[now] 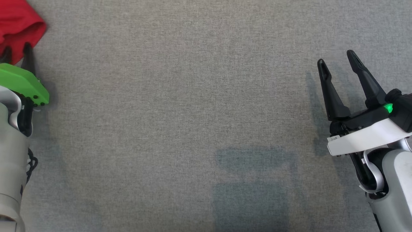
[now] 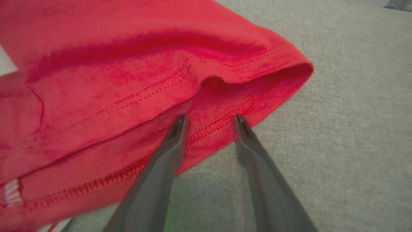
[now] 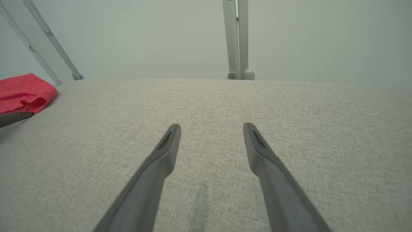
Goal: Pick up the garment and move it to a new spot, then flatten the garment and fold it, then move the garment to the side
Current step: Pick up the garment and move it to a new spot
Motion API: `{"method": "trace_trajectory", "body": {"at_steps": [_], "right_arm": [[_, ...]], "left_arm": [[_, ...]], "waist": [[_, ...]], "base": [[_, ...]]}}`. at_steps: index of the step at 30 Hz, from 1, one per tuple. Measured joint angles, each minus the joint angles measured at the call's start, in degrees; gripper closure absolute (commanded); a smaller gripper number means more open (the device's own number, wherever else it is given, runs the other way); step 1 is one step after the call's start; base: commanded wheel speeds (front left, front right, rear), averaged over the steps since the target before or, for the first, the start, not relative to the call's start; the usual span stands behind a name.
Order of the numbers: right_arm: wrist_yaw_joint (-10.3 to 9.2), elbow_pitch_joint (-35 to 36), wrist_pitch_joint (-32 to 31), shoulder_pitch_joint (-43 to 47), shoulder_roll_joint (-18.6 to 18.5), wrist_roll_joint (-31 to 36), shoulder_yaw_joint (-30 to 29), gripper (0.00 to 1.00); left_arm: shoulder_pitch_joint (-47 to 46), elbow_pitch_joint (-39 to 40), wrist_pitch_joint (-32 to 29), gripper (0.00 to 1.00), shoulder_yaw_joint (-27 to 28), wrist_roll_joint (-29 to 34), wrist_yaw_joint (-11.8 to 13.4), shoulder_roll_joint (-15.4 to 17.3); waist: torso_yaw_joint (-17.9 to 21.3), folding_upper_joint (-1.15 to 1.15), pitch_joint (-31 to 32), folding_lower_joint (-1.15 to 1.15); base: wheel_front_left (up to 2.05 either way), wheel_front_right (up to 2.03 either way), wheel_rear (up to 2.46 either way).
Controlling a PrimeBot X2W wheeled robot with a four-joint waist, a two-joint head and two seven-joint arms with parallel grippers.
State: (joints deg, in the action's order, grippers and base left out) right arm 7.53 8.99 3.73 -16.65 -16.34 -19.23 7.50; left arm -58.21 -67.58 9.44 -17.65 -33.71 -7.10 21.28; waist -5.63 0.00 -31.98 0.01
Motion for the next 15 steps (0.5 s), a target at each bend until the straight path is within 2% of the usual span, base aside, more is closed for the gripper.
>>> {"method": "trace_trajectory", "body": {"at_steps": [1, 10, 15], "right_arm": [[-0.01, -0.04, 0.16, -0.01, -0.01, 0.00, -0.03, 0.00], [-0.01, -1.16, 0.76, -0.06, 0.13, 0.00, -0.60, 0.00], [-0.01, -1.98, 1.41, 0.30, 0.54, 0.00, -0.96, 0.00]], "left_arm": [[-0.24, -0.30, 0.85, 1.00, -0.05, -0.07, -0.03, 0.10], [-0.34, 0.22, 5.33, 1.00, -0.26, 1.05, 0.62, 0.92], [2.14, 11.93, 5.50, 1.00, 3.81, 3.57, 3.96, 2.99]], "waist": [[0.36, 0.00, -0.37, 0.00], [0.95, 0.00, 0.07, 0.00], [0.37, 0.00, 2.37, 0.00]], "base": [[0.00, 0.00, 0.00], [0.00, 0.00, 0.00], [0.00, 0.00, 0.00]]}}
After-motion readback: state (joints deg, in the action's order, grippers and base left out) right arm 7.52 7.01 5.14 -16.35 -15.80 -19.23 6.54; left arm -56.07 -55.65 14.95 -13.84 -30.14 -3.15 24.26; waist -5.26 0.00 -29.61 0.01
